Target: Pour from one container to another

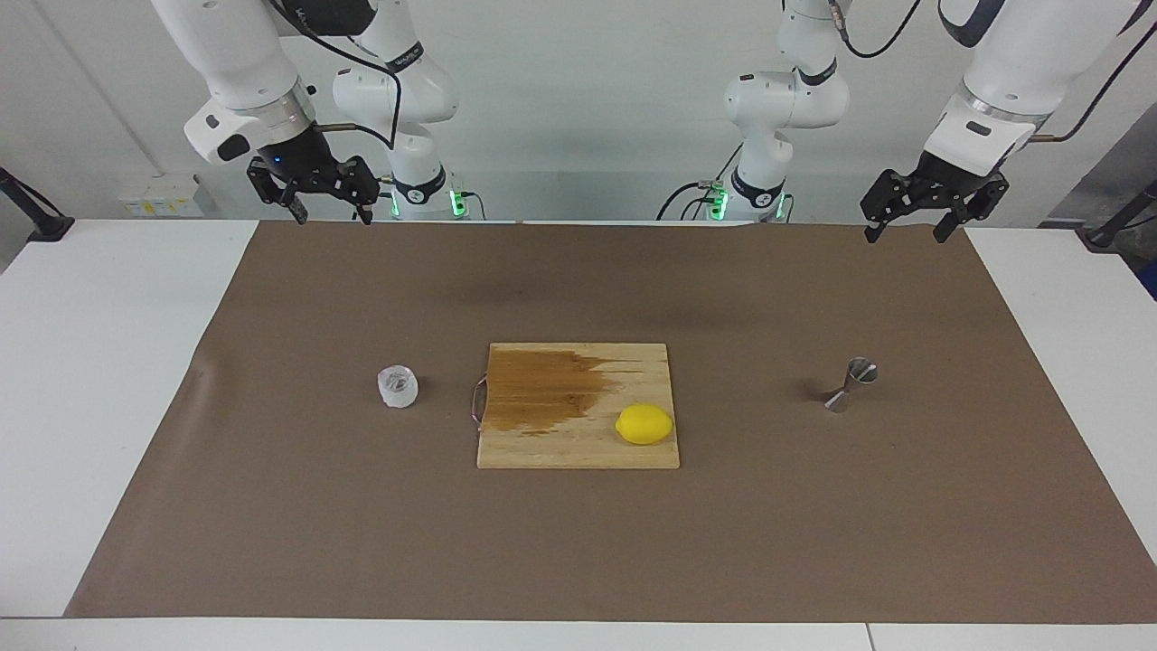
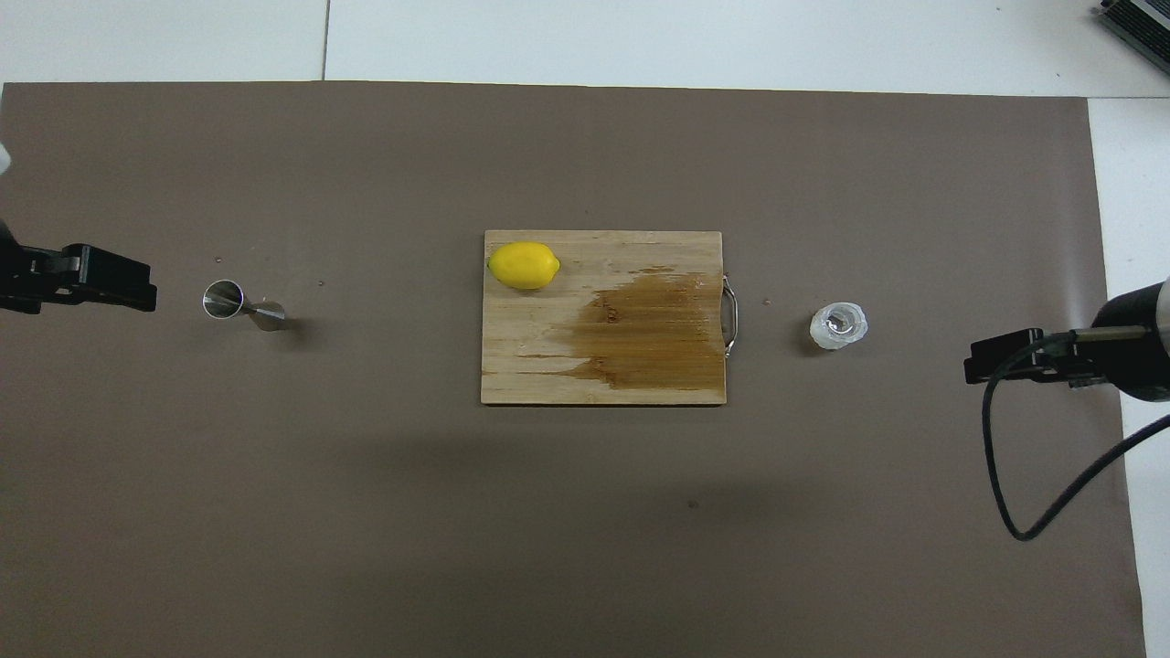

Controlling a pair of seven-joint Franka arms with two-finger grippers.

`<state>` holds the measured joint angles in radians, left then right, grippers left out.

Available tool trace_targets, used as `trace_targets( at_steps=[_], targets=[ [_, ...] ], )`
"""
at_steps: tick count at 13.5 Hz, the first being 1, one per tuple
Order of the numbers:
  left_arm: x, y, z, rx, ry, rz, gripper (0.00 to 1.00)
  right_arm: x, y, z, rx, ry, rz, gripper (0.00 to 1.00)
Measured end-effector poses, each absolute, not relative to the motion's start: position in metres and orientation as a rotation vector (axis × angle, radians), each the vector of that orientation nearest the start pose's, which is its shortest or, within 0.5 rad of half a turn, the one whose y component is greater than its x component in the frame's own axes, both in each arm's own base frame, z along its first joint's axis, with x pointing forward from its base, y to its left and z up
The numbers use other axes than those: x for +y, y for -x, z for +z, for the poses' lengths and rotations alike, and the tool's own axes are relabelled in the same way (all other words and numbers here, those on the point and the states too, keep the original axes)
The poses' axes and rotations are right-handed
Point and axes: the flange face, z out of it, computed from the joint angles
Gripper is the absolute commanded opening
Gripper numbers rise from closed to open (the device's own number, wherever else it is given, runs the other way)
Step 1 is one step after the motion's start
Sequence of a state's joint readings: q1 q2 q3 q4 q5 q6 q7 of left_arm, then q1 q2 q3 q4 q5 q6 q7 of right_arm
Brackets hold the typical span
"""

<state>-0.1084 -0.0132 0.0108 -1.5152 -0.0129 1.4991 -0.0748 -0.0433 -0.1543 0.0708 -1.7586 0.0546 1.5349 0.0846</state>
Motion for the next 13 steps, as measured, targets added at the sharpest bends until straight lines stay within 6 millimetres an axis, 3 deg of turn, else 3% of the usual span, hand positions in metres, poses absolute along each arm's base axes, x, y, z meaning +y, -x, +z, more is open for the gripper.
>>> trace_targets(
  at_steps=[2,6,9,13],
  targets=[
    [-0.050,-0.542,0.651,-0.027,3.186,0.009,1.00,0.022,-0.500,0.615,0.090,3.098,0.112,1.00],
    [-0.017,-0.554,0.636,-0.226,3.264,0.052,1.00,0.022,-0.500,0.615,0.090,3.098,0.112,1.00],
    [0.001,-0.577,0.613,-0.427,3.306,0.101,1.00,0.022,-0.500,0.615,0.090,3.098,0.112,1.00],
    [0.030,-0.620,0.576,-0.839,3.324,0.218,1.00,0.022,-0.500,0.615,0.090,3.098,0.112,1.00]
  ],
)
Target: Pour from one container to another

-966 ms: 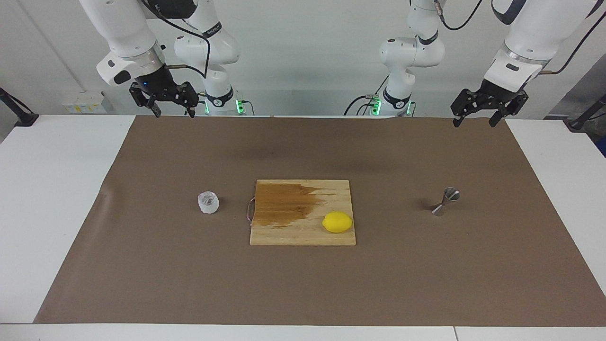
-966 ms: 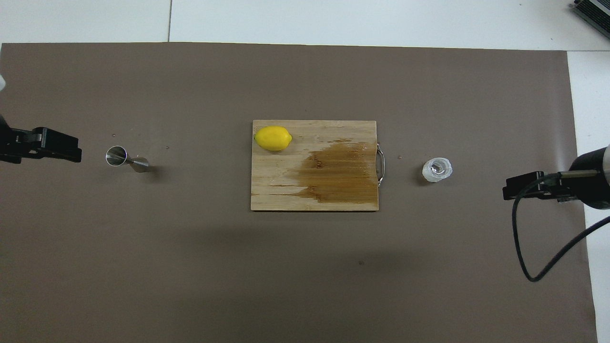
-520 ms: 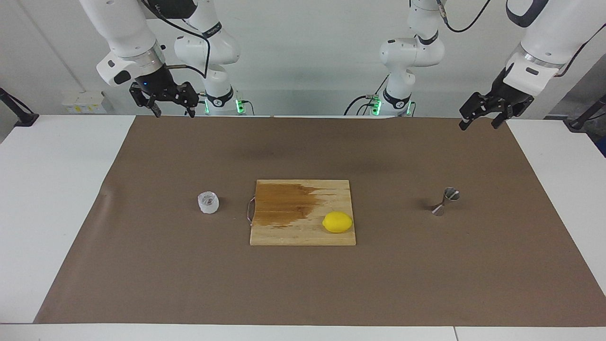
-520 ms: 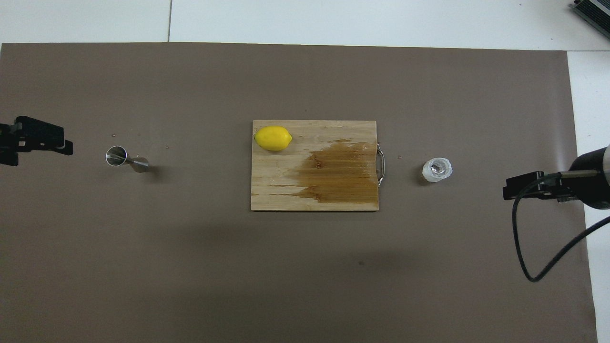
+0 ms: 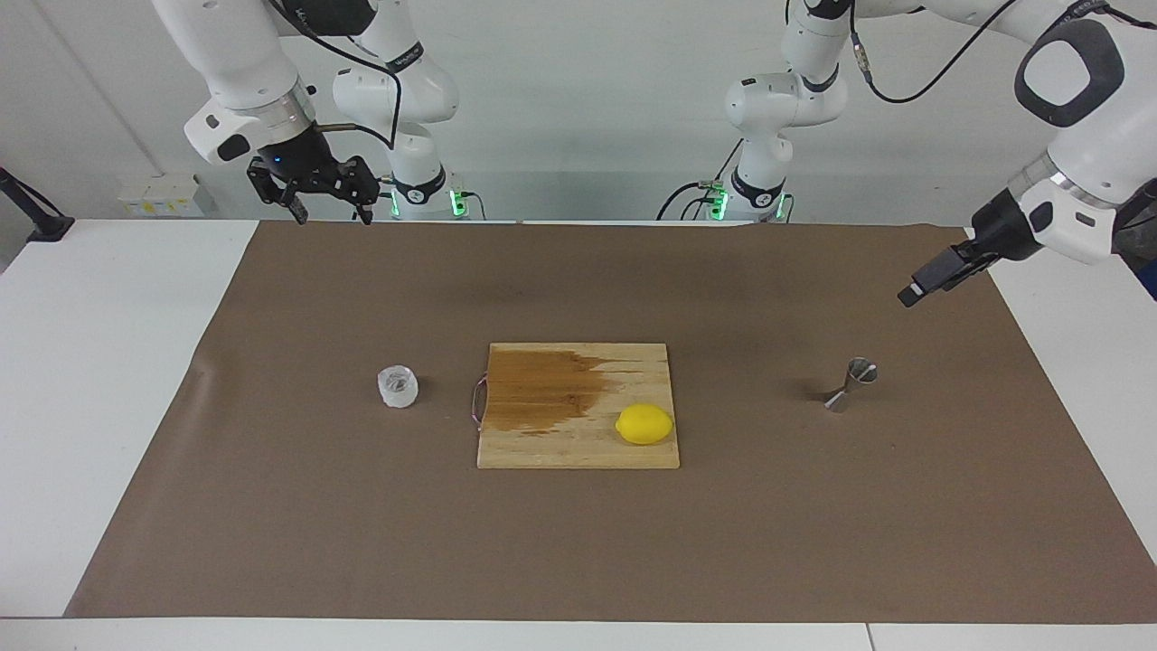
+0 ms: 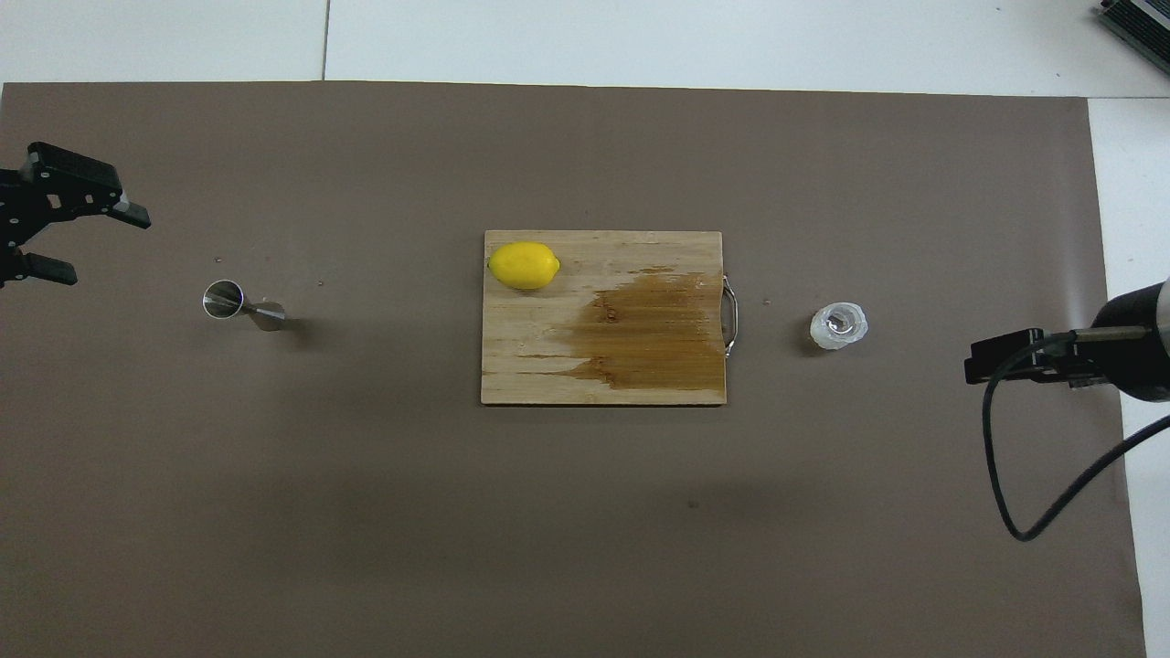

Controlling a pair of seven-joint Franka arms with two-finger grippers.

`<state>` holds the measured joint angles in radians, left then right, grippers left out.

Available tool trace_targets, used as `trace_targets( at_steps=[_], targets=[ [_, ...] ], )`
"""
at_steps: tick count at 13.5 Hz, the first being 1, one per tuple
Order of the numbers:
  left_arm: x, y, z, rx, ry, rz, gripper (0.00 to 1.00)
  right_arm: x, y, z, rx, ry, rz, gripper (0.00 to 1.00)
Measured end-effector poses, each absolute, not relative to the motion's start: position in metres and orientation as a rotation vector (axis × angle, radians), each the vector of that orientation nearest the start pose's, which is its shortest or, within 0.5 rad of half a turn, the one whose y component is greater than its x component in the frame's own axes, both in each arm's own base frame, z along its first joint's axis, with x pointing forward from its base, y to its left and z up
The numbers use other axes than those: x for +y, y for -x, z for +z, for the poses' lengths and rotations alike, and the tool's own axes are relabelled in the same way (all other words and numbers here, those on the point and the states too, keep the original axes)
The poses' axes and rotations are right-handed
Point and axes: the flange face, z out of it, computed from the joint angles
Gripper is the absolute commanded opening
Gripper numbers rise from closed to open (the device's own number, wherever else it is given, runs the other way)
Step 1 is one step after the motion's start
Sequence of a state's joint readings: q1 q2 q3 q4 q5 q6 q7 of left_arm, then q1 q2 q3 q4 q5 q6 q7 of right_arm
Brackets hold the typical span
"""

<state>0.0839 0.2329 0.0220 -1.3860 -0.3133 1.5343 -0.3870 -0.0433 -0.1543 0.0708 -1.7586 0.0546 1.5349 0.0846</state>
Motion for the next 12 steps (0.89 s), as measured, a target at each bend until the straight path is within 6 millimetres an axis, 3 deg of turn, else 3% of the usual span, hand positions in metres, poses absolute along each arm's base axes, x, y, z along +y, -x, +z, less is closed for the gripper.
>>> trace_targets(
  at_steps=[2,6,12],
  targets=[
    [0.041,-0.635,0.553,-0.995,3.291,0.288,1.00,0.022,-0.500,0.615,0.090,3.098,0.112,1.00],
    [0.074,-0.656,0.527,-1.471,3.152,0.384,1.00,0.022,-0.500,0.615,0.090,3.098,0.112,1.00],
    [0.122,-0.695,0.460,-2.160,2.707,0.531,1.00,0.022,-0.500,0.615,0.090,3.098,0.112,1.00]
  ],
)
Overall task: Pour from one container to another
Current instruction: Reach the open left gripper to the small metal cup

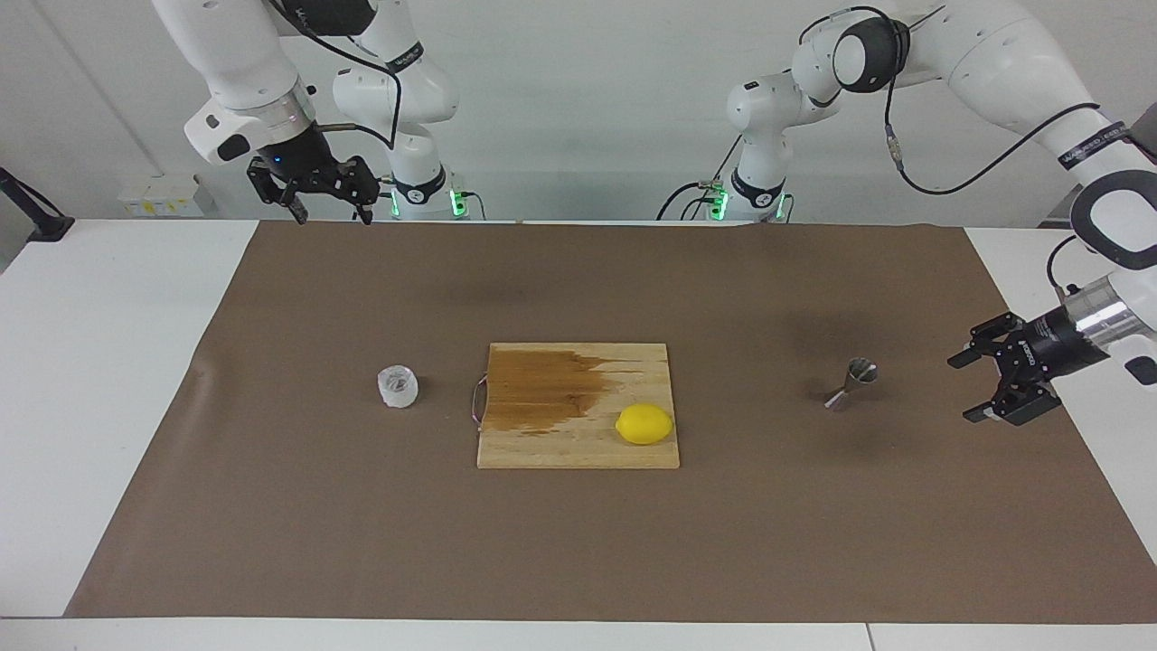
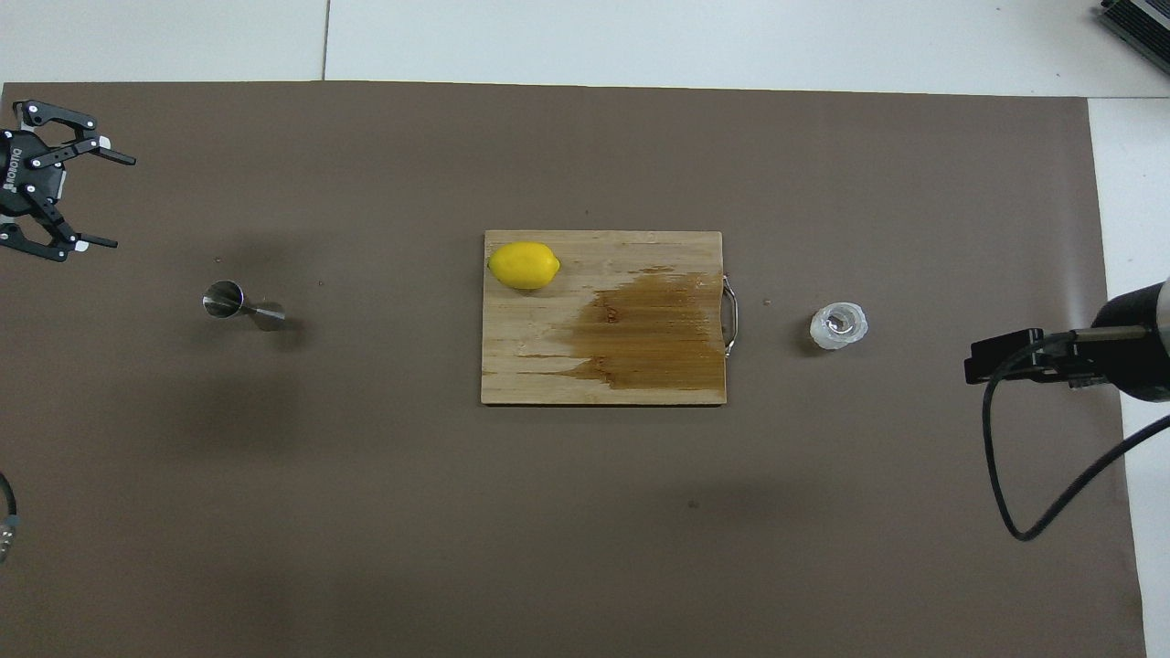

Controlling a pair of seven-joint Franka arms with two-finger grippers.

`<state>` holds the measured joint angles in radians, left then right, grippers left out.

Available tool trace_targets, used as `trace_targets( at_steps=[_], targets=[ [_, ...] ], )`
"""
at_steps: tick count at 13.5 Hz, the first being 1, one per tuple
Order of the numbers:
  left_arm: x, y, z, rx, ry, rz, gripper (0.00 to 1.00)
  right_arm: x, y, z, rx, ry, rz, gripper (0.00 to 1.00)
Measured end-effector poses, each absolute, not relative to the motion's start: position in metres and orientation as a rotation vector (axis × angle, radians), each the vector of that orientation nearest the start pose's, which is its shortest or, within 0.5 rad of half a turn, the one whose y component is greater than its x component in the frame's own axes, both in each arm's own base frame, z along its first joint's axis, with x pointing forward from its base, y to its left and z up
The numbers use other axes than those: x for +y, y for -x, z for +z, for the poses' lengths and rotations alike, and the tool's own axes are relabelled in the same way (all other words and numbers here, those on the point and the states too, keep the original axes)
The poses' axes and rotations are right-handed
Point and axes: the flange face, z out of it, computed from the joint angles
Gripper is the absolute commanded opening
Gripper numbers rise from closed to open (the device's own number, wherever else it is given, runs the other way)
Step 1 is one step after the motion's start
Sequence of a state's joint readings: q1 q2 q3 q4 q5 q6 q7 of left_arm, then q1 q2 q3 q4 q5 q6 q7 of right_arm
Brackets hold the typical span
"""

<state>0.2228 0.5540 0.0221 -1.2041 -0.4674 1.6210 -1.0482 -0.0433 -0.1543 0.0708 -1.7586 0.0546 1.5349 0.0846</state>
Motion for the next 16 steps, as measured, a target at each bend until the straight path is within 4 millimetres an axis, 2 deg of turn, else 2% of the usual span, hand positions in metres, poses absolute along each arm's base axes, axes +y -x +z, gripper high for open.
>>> trace_targets(
  at_steps=[4,8,11,16],
  targets=[
    [0.135,-0.696,0.436,-2.358,2.527,0.631,1.00,0.022,-0.500,0.615,0.090,3.098,0.112,1.00],
    [0.146,-0.688,0.380,-2.507,2.376,0.631,1.00,0.022,-0.500,0.615,0.090,3.098,0.112,1.00],
    [0.146,-0.669,0.352,-2.572,2.300,0.632,1.00,0.022,-0.500,0.615,0.090,3.098,0.112,1.00],
    [0.134,-0.627,0.324,-2.601,2.201,0.748,1.00,0.022,-0.500,0.615,0.090,3.098,0.112,1.00]
  ],
)
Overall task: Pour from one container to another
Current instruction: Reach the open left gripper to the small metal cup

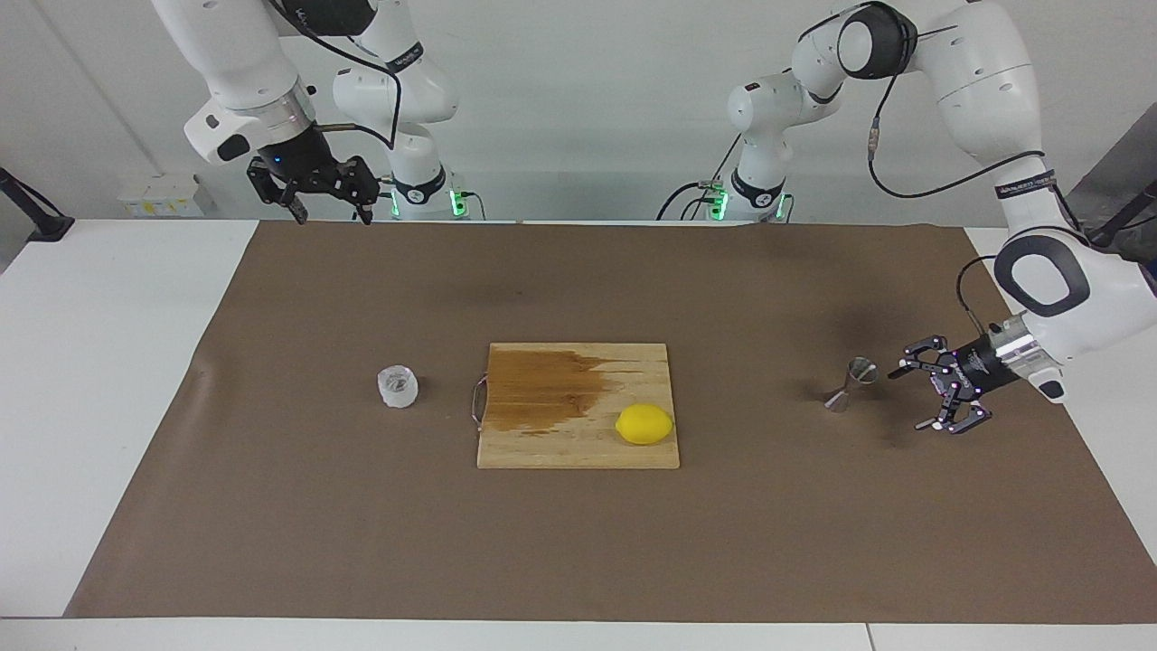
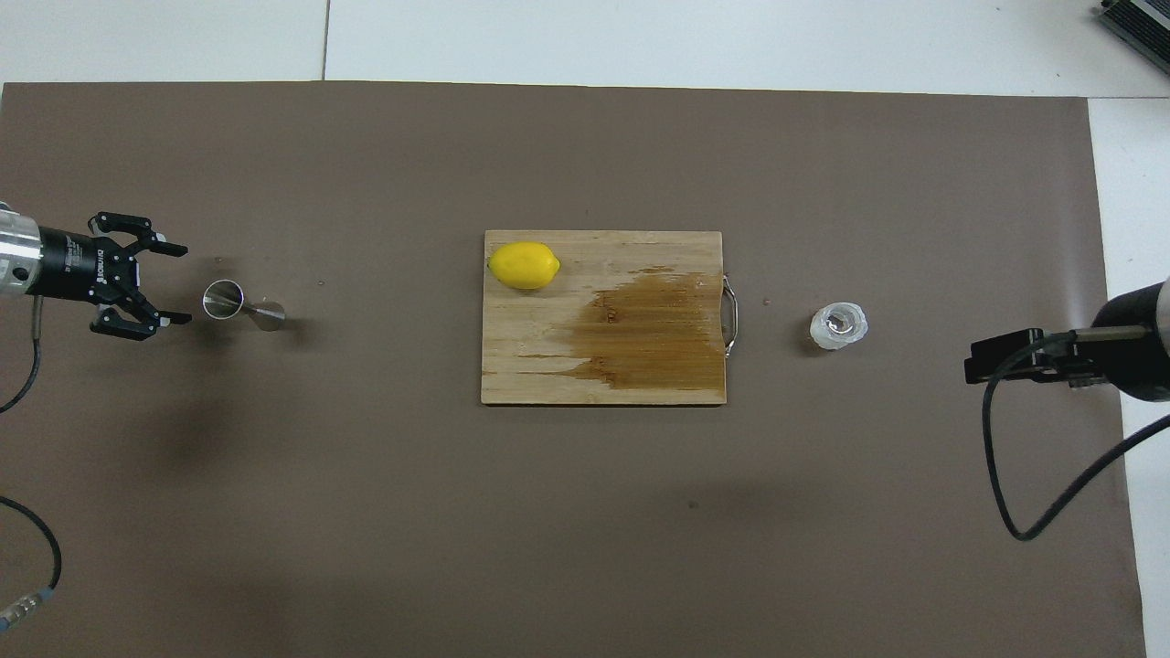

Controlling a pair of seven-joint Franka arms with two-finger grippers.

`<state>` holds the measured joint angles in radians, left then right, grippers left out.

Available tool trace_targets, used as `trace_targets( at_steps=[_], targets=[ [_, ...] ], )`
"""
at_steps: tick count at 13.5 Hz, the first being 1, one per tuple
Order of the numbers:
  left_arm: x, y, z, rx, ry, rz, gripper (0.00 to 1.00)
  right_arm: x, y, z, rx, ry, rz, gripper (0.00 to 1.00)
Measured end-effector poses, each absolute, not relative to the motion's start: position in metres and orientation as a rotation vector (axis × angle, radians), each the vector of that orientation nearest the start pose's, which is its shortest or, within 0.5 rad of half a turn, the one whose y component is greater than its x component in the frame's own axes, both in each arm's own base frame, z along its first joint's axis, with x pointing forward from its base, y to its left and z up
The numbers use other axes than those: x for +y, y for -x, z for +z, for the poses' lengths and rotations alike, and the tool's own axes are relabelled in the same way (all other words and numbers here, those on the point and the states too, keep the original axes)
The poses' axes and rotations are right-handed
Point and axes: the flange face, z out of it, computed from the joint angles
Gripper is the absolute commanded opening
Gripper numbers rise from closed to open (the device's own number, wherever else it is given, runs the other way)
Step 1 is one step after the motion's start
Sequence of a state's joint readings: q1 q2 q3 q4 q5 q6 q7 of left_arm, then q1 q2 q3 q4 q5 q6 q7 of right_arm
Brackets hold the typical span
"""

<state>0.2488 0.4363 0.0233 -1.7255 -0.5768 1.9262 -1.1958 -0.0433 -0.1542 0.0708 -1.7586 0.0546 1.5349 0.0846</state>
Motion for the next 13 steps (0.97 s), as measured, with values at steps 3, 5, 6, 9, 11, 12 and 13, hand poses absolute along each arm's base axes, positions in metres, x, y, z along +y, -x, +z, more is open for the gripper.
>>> trace_targets(
  at_steps=[3,5,6,9,11,12,13],
  targets=[
    [0.128,-0.614,0.320,2.087,-1.721,-0.643,1.00,0.022,-0.500,0.615,0.090,3.098,0.112,1.00],
    [0.123,-0.606,0.316,2.082,-1.674,-0.680,1.00,0.022,-0.500,0.615,0.090,3.098,0.112,1.00],
    [0.120,-0.601,0.315,2.077,-1.652,-0.691,1.00,0.022,-0.500,0.615,0.090,3.098,0.112,1.00],
    [0.112,-0.590,0.305,2.081,-1.609,-0.658,1.00,0.022,-0.500,0.615,0.090,3.098,0.112,1.00],
    [0.105,-0.586,0.299,2.079,-1.595,-0.656,1.00,0.022,-0.500,0.615,0.090,3.098,0.112,1.00],
    [0.102,-0.585,0.297,2.073,-1.585,-0.655,1.00,0.022,-0.500,0.615,0.090,3.098,0.112,1.00],
    [0.099,-0.584,0.297,2.068,-1.577,-0.651,1.00,0.022,-0.500,0.615,0.090,3.098,0.112,1.00]
  ],
)
